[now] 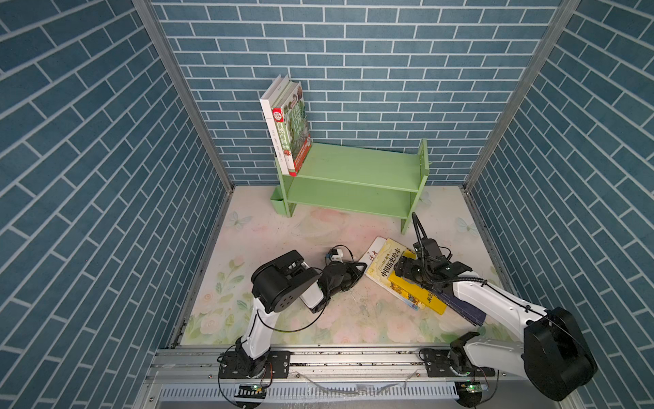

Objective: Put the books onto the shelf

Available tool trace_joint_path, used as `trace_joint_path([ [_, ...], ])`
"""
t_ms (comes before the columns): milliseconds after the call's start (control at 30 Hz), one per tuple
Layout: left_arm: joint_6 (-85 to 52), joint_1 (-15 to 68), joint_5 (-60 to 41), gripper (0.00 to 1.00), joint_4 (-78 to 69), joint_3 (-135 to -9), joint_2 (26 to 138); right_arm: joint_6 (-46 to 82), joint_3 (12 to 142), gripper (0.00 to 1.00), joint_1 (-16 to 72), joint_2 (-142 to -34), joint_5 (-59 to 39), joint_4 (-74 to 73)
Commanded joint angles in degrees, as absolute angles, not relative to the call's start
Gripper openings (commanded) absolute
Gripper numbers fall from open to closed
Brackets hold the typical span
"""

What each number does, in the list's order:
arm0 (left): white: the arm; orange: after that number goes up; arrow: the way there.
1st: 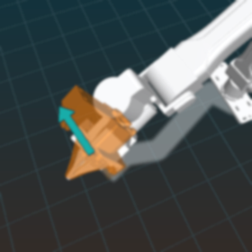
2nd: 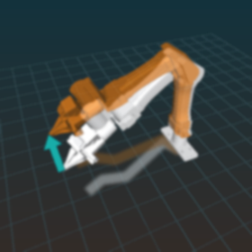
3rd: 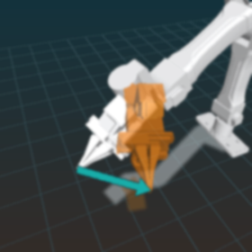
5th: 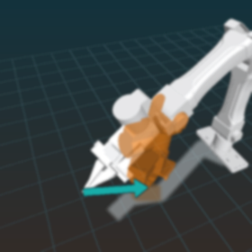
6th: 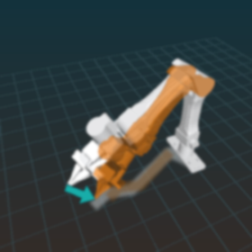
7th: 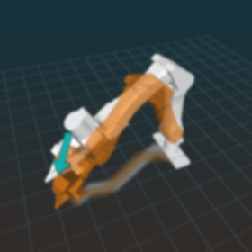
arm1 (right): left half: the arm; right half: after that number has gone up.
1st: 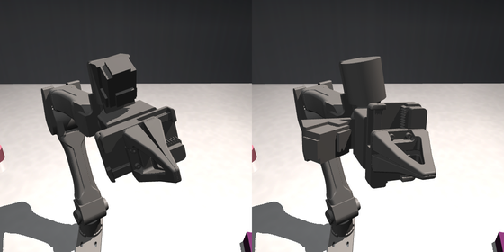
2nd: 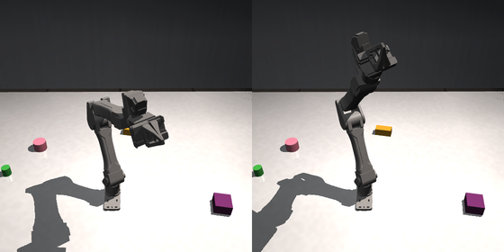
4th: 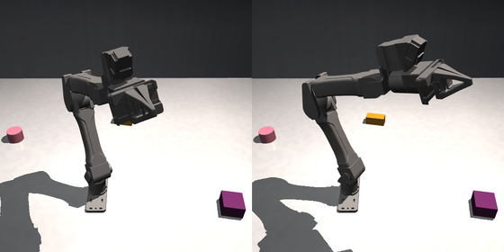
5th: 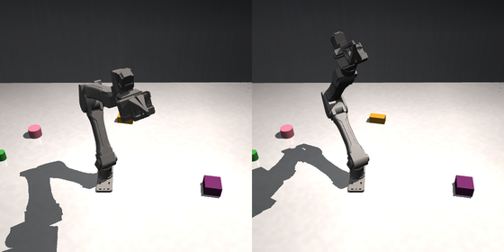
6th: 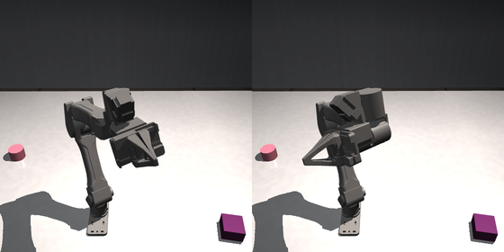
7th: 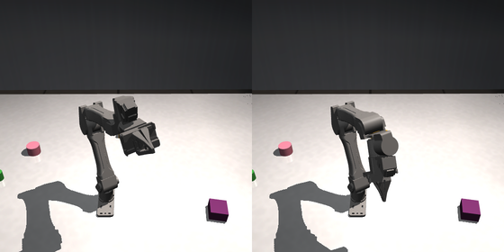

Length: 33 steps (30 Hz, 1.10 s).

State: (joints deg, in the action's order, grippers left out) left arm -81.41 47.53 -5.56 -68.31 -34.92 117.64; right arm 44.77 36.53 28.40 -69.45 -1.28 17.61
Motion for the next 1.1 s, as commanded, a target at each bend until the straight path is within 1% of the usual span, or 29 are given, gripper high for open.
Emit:
trace_joint_path([
  [0, -79.41, 47.10, -4.13, 0.15, -64.03, -34.63, 117.65, 45.62, 35.67, 0.83, 28.04, -67.94, 0.02, 19.17],
  [100, -77.97, 47.12, -4.29, 0.10, -63.34, -34.58, 116.02, 45.62, 35.80, 0.83, 27.95, -68.02, 0.06, 18.91],
  [200, -75.98, 47.11, -4.95, 0.02, -62.00, -35.02, 113.79, 45.68, 35.94, 0.83, 27.86, -68.46, -0.21, 18.37],
  [333, -71.89, 47.11, -5.23, 0.00, -56.58, -35.74, 107.74, 45.70, 36.81, 0.82, 27.88, -68.64, -0.68, 17.66],
  [467, -63.97, 47.20, -2.20, 0.00, -40.52, -37.32, 95.52, 45.29, 38.95, 0.83, 27.87, -68.97, -1.19, 16.82],
  [600, -53.95, 47.20, 4.49, 0.00, -17.98, -43.21, 82.98, 43.94, 41.99, 0.83, 27.86, -70.16, -2.65, 16.11],
  [700, -48.95, 47.20, 8.93, 0.00, -5.69, -47.11, 76.57, 42.84, 44.22, 0.83, 27.86, -71.30, -4.16, 15.21],
  [767, -46.67, 47.20, 10.99, 0.00, 1.66, -49.95, 73.56, 41.89, 46.38, 0.83, 27.86, -72.25, -4.75, 14.90],
  [900, -40.18, 47.12, 11.96, 0.00, 11.86, -55.19, 68.14, 39.96, 49.80, 0.82, 27.97, -72.30, -10.02, 12.12],
  [1067, -26.14, 47.11, 11.78, 0.00, 25.28, -66.43, 64.52, 38.76, 54.26, 0.83, 28.25, -71.24, -14.08, 9.01],
])
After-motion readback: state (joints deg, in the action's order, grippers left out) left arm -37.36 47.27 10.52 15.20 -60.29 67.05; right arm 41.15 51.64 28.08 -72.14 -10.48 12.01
